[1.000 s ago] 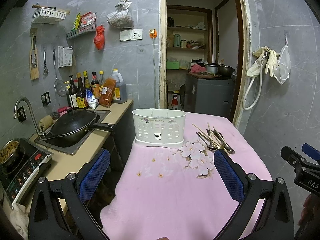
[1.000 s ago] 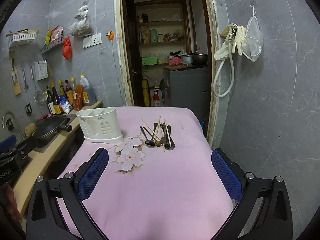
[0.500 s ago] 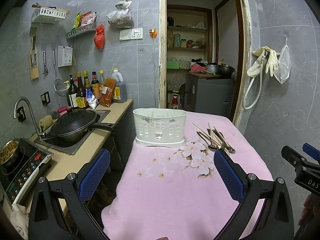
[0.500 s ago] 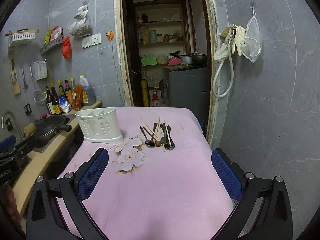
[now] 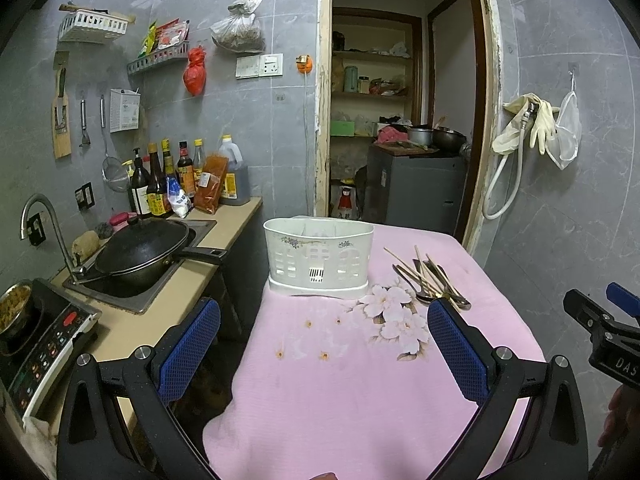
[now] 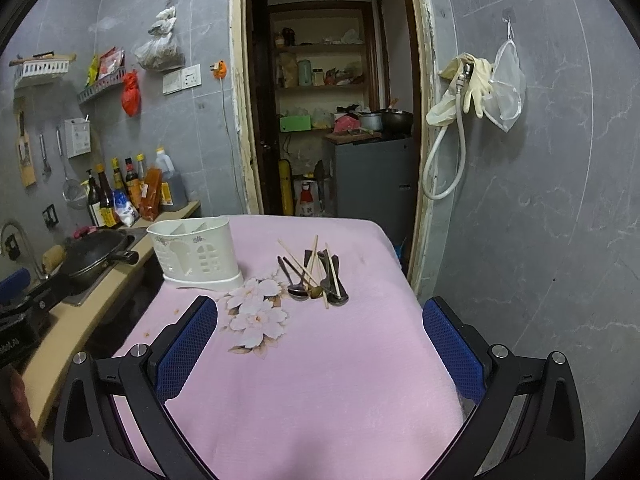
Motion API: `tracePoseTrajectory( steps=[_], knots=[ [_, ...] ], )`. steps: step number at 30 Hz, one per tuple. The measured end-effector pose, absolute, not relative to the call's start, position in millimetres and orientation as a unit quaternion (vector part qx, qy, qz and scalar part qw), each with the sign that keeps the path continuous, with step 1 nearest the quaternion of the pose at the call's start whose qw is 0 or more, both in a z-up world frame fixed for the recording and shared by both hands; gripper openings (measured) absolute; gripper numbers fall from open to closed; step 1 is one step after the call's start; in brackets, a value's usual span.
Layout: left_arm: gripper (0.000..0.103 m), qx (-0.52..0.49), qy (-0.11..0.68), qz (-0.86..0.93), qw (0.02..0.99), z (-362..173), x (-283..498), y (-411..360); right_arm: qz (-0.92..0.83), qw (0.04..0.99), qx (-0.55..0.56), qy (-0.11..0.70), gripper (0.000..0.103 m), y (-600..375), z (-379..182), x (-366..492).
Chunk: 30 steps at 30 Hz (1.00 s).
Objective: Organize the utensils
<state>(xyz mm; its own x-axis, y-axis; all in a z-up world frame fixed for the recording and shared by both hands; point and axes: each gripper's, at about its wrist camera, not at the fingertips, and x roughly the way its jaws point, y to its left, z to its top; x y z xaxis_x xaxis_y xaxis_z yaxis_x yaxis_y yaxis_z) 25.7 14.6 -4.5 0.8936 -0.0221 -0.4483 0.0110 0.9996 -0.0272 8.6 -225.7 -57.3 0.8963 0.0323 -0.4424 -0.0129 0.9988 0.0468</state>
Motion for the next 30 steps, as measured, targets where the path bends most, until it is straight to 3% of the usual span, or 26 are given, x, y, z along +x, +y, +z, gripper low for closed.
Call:
tracePoseTrajectory(
  steps=[16, 30],
  knots=[
    [0.102, -0.008, 0.216, -0.031, 0.976, 7, 64, 26, -0.037, 0.975, 0.022, 0.219, 0.103, -218, -47, 27],
    [0.102, -0.079, 0.277, -0.043, 0.957, -6, 144, 13, -0.064, 0.973, 0.003, 0.222, 0.103, -254, -46, 82]
  ],
)
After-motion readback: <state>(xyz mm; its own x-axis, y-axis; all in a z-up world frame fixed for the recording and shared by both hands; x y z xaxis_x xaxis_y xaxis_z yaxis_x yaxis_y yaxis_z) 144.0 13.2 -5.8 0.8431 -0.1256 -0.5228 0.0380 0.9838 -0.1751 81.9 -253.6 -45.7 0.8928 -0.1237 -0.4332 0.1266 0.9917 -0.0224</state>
